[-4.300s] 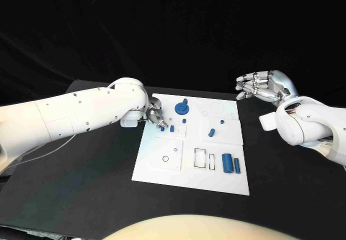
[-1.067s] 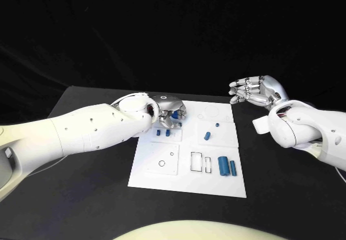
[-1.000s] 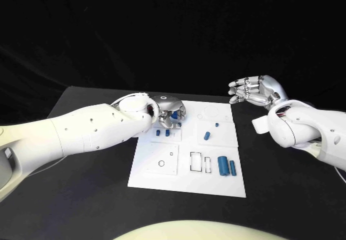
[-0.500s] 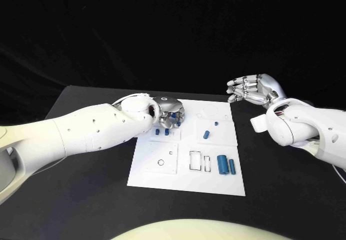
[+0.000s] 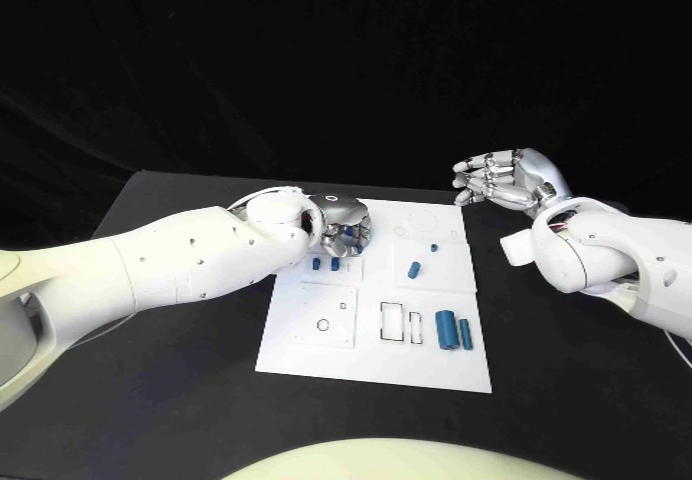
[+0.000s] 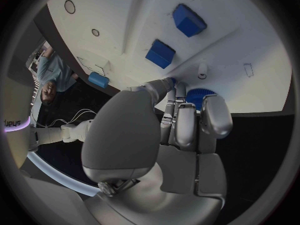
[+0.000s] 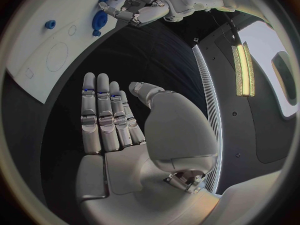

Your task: Assemble the parts on the task board

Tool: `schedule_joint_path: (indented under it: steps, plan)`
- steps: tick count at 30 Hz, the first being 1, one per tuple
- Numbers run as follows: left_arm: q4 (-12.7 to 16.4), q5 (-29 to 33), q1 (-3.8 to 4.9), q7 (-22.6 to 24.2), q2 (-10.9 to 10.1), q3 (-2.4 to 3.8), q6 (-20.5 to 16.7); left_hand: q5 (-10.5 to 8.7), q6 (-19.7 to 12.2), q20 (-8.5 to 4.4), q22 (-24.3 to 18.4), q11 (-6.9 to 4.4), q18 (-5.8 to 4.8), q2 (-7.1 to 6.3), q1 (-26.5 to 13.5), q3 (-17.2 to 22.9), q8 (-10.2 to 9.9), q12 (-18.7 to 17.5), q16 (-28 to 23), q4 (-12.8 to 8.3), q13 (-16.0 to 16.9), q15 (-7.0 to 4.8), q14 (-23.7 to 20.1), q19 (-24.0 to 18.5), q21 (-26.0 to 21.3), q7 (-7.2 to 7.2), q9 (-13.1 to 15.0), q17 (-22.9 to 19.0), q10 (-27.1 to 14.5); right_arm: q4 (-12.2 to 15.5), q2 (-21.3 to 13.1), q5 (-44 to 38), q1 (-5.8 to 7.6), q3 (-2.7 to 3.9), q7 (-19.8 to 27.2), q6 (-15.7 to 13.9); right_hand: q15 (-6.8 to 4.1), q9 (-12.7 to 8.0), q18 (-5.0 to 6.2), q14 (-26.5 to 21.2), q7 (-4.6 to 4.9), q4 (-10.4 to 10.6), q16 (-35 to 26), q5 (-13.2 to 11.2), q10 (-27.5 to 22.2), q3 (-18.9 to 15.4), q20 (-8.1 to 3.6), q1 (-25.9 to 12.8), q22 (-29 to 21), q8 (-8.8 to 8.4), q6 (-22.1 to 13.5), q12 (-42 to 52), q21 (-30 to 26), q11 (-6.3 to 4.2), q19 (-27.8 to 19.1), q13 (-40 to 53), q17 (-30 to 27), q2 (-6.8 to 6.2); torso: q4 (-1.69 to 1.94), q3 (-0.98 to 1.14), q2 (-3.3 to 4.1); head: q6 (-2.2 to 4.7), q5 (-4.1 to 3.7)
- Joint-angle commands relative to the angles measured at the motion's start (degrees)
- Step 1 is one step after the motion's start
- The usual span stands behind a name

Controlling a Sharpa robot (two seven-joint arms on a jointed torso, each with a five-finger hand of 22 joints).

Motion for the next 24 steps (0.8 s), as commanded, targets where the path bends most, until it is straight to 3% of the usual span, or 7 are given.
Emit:
schedule_joint_path:
  steps: [1,14,24]
  plan:
    - [-0.1,-0.1,-0.26,0.4,0.3,-0.06,1.4,-0.43,0.7,0.04,0.2,-0.05,-1.09,0.48,-0.4,0.5,0.2,-0.5,0.3,0.0,-0.1,-0.14,0.5,0.4,0.4,-0.08,-0.1,0.0,0.6,0.1,0.1,-0.6,-0.03,0.01,0.3,0.8,0.09,-0.1,0.61,-0.5,0.26,0.2,-0.2,0.1,0.1,0.1,0.17,-0.1,-0.1,-0.33,-0.2,-0.3,-0.3,0.36,-0.4,-0.1,0.0,0.06,0.01,-0.04,0.00,-0.11,-0.03]
    - [-0.3,1.2,-0.40,0.6,0.2,-0.07,0.2,-0.83,-0.5,1.00,0.1,0.97,-1.07,-1.03,-3.2,1.3,-2.1,-4.7,0.3,0.0,-2.0,1.22,0.3,0.1,0.2,0.89,-1.3,-1.1,0.6,0.2,0.0,-0.7,-0.03,0.01,0.2,0.7,0.09,0.0,0.61,-0.4,0.26,0.2,-0.2,0.2,0.1,0.1,0.18,-0.1,-0.1,-0.32,-0.2,-0.3,-0.3,0.36,-0.4,-0.1,0.0,0.09,0.06,-0.01,-0.08,-0.15,-0.13]
    - [-0.5,2.2,-0.45,0.8,0.2,-0.08,-2.9,-0.71,1.4,1.45,1.1,0.92,-1.26,0.12,-2.7,2.5,-1.7,-5.5,0.9,-0.7,-2.2,1.67,0.6,0.7,1.0,1.07,-1.2,-0.6,2.8,0.3,-0.1,-0.7,-0.03,0.01,0.2,0.7,0.09,0.0,0.62,-0.4,0.25,0.3,-0.2,0.2,0.1,0.1,0.19,-0.2,-0.1,-0.31,-0.2,-0.3,-0.3,0.35,-0.4,-0.1,0.1,0.12,0.09,-0.01,-0.09,0.02,-0.03]
